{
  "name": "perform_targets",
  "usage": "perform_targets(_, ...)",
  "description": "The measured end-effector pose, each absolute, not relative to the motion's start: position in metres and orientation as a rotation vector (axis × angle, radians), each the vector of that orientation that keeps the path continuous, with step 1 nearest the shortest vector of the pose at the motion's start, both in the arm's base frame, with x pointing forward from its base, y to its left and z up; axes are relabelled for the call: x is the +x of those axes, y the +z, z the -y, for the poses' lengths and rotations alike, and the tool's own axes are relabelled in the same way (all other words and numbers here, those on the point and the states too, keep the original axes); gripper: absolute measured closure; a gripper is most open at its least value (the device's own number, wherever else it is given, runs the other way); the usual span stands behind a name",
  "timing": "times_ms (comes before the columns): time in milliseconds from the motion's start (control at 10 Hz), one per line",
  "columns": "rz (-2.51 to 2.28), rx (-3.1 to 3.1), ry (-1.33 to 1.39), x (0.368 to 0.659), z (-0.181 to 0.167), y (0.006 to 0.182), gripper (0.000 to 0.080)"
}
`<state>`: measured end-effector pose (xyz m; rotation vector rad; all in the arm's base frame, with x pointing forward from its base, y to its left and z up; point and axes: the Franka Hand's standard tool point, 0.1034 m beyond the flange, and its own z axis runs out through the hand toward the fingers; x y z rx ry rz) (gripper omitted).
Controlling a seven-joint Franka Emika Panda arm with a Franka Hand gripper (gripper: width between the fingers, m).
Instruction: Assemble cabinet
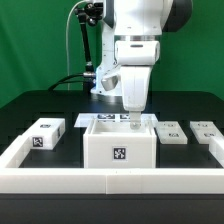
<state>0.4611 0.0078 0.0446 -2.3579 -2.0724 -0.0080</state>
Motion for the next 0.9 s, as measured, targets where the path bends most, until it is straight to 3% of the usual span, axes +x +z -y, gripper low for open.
perform_targets(500, 2.066, -2.358, -0.005, 0.455, -0.007, 0.042, 0.0002)
perform_targets(900, 2.059, -2.34, 0.013, 0.441, -0.011, 0.027, 0.0002)
